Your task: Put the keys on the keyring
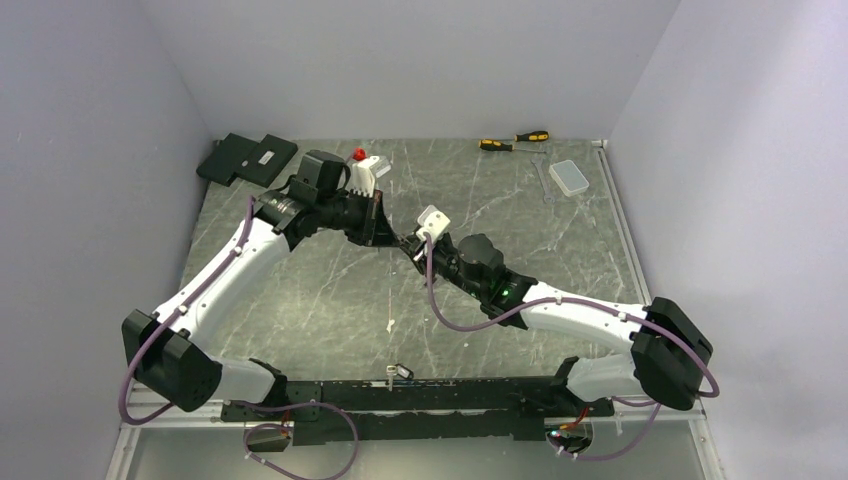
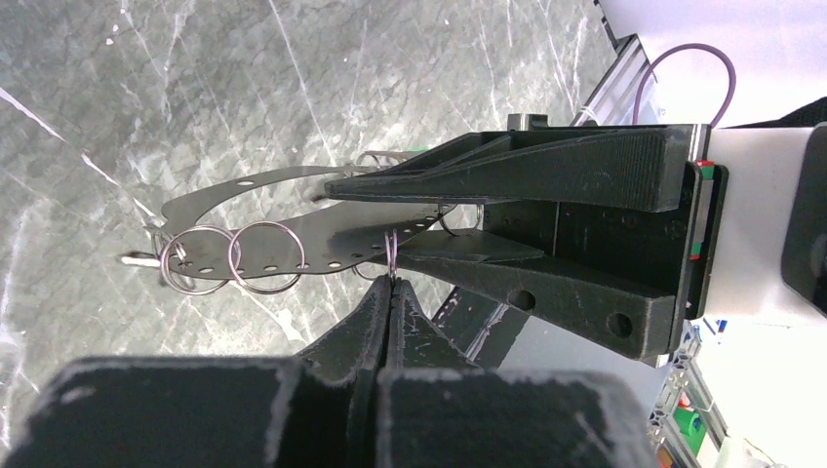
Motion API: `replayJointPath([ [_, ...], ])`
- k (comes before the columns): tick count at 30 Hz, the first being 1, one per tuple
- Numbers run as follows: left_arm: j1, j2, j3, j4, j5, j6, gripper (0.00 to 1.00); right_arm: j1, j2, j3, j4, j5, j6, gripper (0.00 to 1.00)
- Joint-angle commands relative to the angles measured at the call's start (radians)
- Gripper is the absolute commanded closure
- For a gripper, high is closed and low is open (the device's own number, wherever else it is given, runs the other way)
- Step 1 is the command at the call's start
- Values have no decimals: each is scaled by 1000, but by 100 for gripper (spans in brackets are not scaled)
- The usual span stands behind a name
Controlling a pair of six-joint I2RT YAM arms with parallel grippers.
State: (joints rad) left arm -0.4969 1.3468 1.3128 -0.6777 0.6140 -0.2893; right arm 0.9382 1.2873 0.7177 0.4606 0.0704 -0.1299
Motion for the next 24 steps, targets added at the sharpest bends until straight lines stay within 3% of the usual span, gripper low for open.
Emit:
replayJointPath([
  [1, 6, -4, 24, 19, 32, -31, 100, -7, -16, 39, 21, 37, 17, 100],
  [24, 6, -41, -48, 97, -45, 36, 100, -7, -73, 34, 9, -18, 82, 100],
])
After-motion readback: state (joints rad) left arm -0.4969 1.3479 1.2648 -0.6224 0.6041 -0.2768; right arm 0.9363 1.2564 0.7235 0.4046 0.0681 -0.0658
